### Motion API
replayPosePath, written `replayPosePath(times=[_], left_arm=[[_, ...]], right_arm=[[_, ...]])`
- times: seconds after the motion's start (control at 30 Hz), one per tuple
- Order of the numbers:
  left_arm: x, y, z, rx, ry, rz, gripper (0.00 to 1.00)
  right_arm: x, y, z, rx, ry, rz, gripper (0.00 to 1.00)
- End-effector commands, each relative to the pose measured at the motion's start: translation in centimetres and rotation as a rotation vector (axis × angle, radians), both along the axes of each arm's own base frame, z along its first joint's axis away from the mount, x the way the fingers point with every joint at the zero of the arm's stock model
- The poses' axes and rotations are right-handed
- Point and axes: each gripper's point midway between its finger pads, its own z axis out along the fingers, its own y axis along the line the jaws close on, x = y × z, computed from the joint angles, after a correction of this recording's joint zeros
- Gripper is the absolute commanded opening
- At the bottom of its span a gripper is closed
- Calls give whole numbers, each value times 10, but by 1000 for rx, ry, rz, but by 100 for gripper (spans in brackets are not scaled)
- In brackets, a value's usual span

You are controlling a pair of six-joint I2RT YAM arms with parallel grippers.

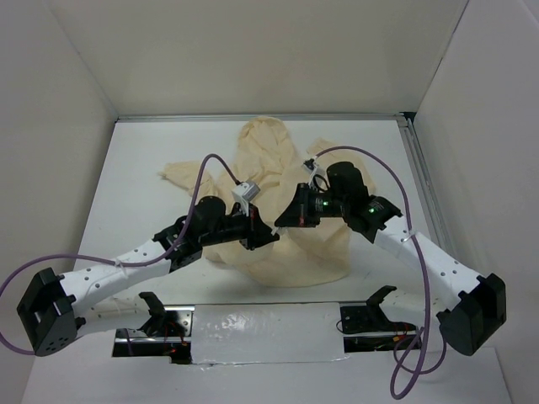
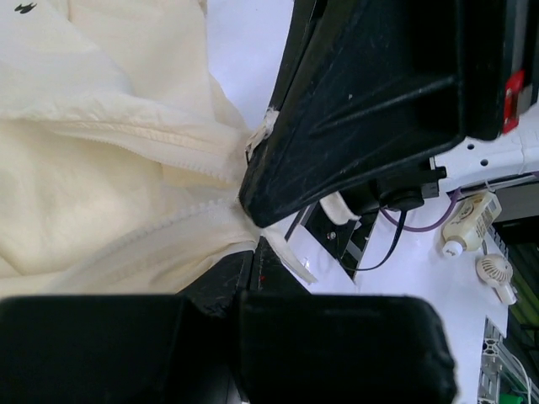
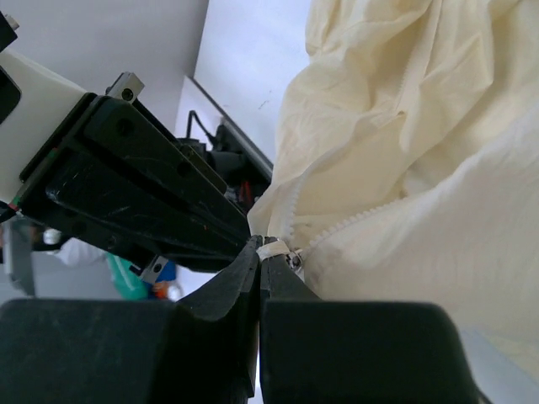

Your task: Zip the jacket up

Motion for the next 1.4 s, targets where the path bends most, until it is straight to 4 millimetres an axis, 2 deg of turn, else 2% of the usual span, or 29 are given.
replayPosePath(times=[0.0, 0.1, 0.27, 0.3, 0.33, 0.37, 0.4, 0.47, 0.57, 0.6, 0.67, 0.73, 0.87, 0.93, 0.97, 1.0, 1.03, 1.1, 1.17, 1.2, 1.23, 1.37], left_arm=[[-56, 13, -48, 120, 176, -175, 0], [-71, 16, -56, 132, 211, -236, 0], [-99, 18, -50, 106, 227, -366, 0], [-105, 19, -46, 96, 229, -391, 0], [-109, 21, -43, 99, 233, -408, 0], [-114, 24, -39, 90, 228, -430, 0], [-121, 26, -36, 84, 237, -462, 0], [-130, 31, -33, 76, 244, -501, 0], [-142, 38, -37, 87, 285, -545, 0], [-147, 40, -40, 84, 278, -576, 0], [-144, 42, -46, 118, 308, -535, 0], [-130, 40, -47, 146, 277, -459, 0], [-90, 31, -33, 161, 113, -306, 0], [-72, 27, -18, 154, 15, -258, 0], [-66, 24, -8, 143, -20, -245, 3], [-62, 23, -5, 145, -40, -231, 16], [-55, 21, 1, 145, -75, -219, 25], [-54, 20, 4, 153, -99, -232, 43], [-45, 20, 9, 171, -134, -202, 52], [-37, 24, 11, 201, -155, -162, 72], [-37, 25, 9, 206, -152, -162, 73], [-20, 29, 24, 205, -241, -78, 84]], right_arm=[[44, -3, 62, 178, -153, -123, 0], [58, -12, 71, 159, -189, -203, 0], [78, -20, 54, 54, -215, -260, 0], [91, -26, 52, 18, -223, -318, 0], [97, -28, 28, -52, -163, -335, 0], [104, -31, 21, -83, -149, -357, 0], [110, -28, 5, -109, -127, -347, 0], [112, -18, -4, -93, -109, -308, 0], [105, -1, -22, -80, -37, -203, 0], [103, 0, -36, -116, 11, -185, 0], [98, -1, -46, -164, 29, -133, 0], [86, 2, -41, -116, 22, -97, 0], [60, -1, -25, -73, 42, -64, 0], [46, 0, -22, -65, 72, -32, 0], [41, -1, -20, -60, 80, -23, 0], [38, -1, -20, -57, 89, -17, 0], [34, 0, -19, -49, 96, 0, 0], [30, 1, -16, -35, 108, 15, 0], [26, 3, -9, -13, 100, 42, 0], [23, 4, -3, 3, 104, 55, 0], [23, 4, -3, 4, 106, 54, 0], [21, 7, 9, 29, 103, 67, 0]])
